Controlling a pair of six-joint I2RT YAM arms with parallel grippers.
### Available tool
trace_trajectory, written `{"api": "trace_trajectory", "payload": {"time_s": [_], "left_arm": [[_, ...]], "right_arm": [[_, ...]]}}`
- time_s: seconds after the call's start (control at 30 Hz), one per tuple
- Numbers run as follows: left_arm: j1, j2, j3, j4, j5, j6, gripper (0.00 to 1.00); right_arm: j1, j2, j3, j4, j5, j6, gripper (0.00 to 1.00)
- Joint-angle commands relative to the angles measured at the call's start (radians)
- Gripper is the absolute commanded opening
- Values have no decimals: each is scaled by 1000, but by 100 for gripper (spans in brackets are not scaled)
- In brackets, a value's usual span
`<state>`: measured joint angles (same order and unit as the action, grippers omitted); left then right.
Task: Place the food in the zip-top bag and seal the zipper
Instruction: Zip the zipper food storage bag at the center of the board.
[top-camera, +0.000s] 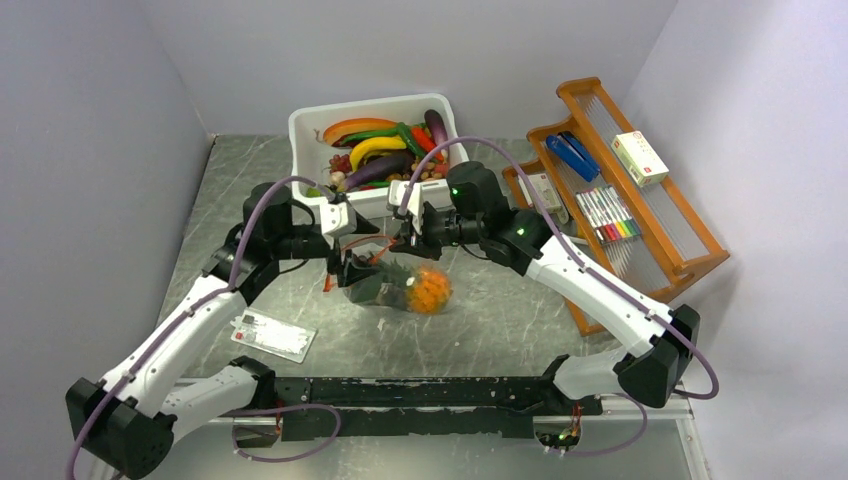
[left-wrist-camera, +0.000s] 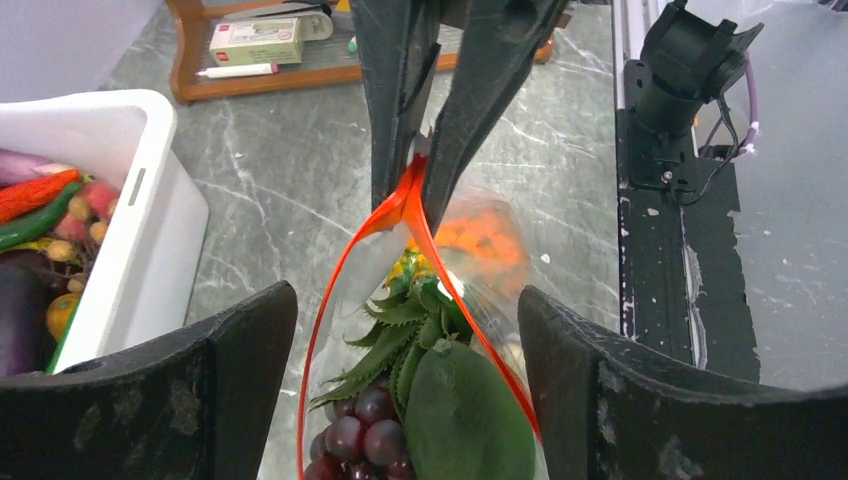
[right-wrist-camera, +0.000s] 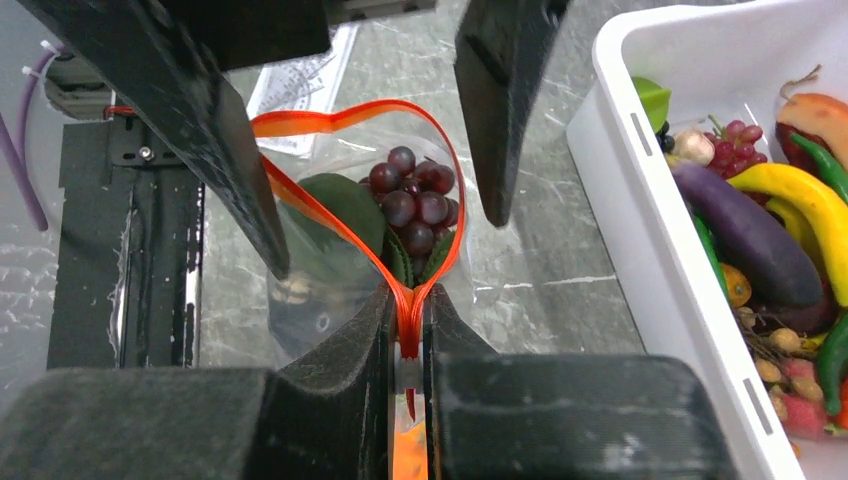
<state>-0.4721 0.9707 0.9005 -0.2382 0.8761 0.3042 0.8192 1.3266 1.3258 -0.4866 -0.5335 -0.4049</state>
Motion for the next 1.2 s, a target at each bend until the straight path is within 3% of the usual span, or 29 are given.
{"api": "trace_trajectory", "payload": {"time_s": [0.0,0.17,0.23,0.3,0.33,0.47,0.63,0.8,0.9,1.0,1.17], "left_arm": [[-2,75,20,74,56,-21,78],[-22,129,31,49,41,46,65],[-25,136,34,44,78,92,46],[-28,139,30,48,104,129,16],[-28,138,25,49,110,144,8],[-28,131,-4,49,107,168,7],[-28,129,-30,31,80,179,7],[-28,124,-38,28,78,183,7],[-28,124,-47,36,67,181,7],[-28,126,-49,38,62,183,7],[-28,120,-56,47,66,183,7]], "right_arm": [[2,-11,-8,110,-47,26,0],[2,-18,-55,121,-137,5,0],[2,-22,-77,121,-158,-2,0],[2,-28,-101,135,-166,4,0],[1,-33,-116,149,-166,11,0],[1,-63,-177,214,-110,70,2],[0,-152,-346,357,50,200,48],[-1,-308,-571,556,163,289,69],[-1,-337,-670,671,137,330,72],[-1,-300,-727,797,118,389,68],[-2,-224,-723,937,104,410,64]]}}
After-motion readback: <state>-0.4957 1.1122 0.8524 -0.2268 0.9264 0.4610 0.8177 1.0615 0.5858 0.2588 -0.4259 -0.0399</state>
